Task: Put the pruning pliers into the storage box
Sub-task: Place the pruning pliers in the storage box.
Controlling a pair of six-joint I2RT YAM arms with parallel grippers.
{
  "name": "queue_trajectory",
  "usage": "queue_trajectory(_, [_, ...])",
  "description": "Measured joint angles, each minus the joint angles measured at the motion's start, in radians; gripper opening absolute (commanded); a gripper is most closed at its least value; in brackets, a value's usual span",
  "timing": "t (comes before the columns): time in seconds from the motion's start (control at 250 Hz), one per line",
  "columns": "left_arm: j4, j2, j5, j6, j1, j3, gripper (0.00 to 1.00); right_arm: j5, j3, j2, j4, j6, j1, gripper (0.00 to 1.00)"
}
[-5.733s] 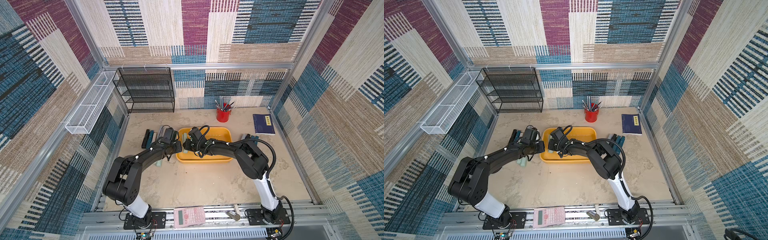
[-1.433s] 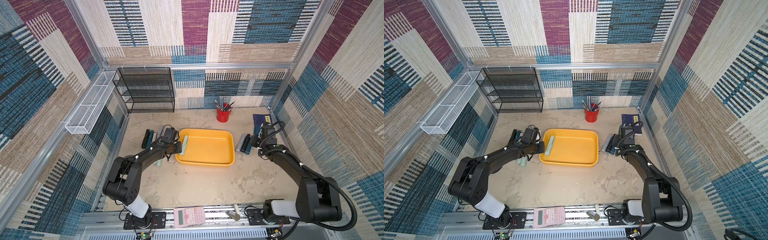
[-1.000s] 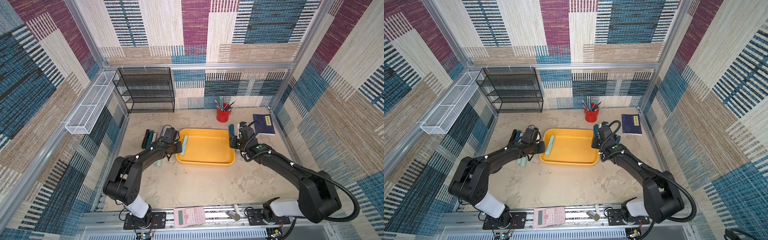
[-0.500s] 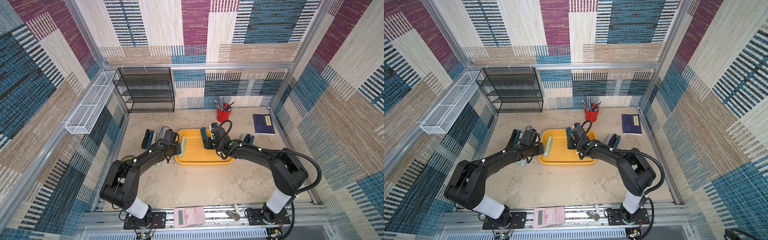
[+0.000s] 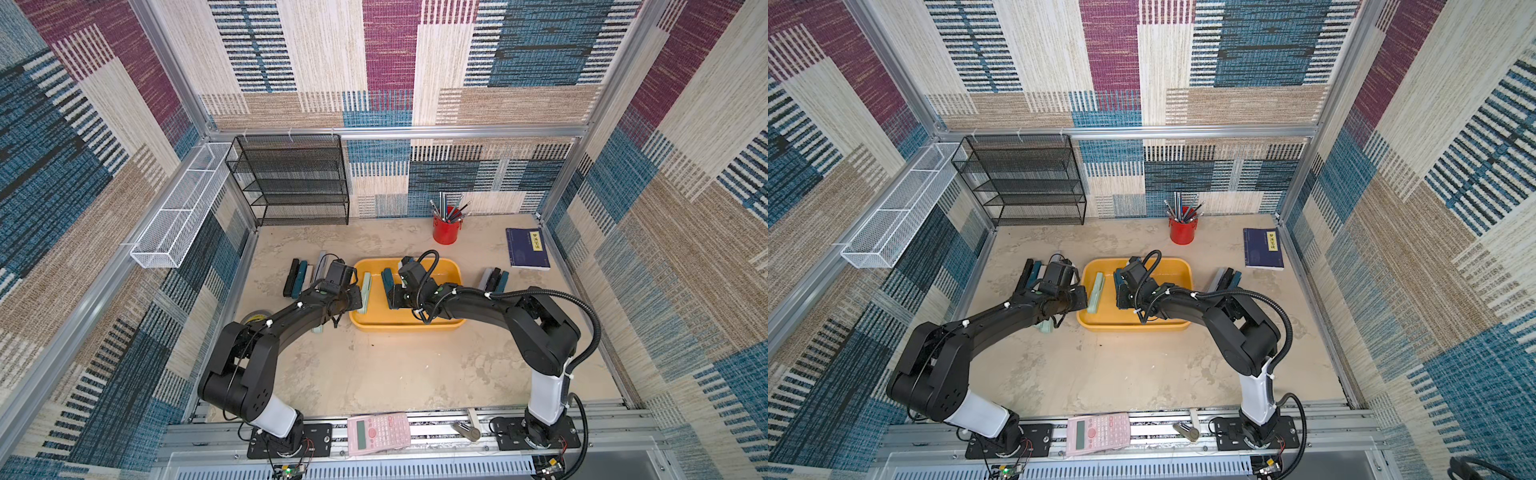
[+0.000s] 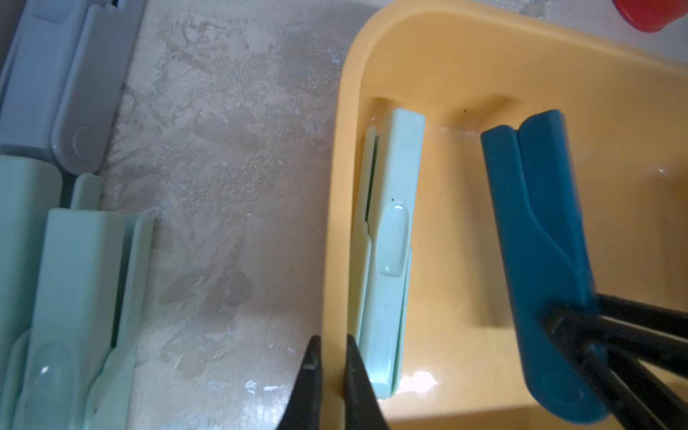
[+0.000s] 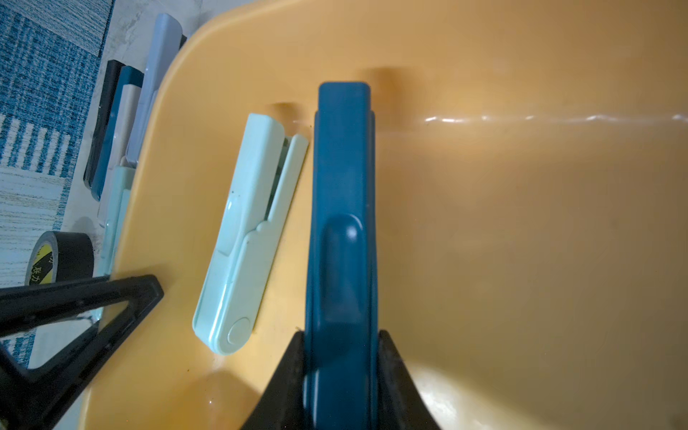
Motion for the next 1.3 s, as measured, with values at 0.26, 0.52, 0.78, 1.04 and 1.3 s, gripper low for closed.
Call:
queue_trajectory(0.26, [0.014,0.0,0.001,-0.008,0.0,-0.002,0.0,-0.011,0.049,0.073,0.008,0.048,0.02,0.24])
queue_trajectory(0.52, [0.02,-0.003,0.001,-0.015,-0.003,-0.012,0.0,-0.014,0.103,0.118,0.012,0.072,0.021,0.26])
queue_trajectory(0.78, [0.023,-0.003,0.001,-0.018,-0.004,-0.013,0.0,-0.014,0.15,0.151,0.007,0.08,0.031,0.33])
queue_trajectory(1.04, [0.029,-0.002,0.002,-0.018,-0.004,-0.015,0.0,-0.036,0.161,0.158,0.008,0.088,0.033,0.41])
queue_trajectory(1.3, [0.029,0.0,0.002,-0.018,-0.005,-0.016,0.0,-0.06,0.173,0.158,0.022,0.099,0.033,0.41])
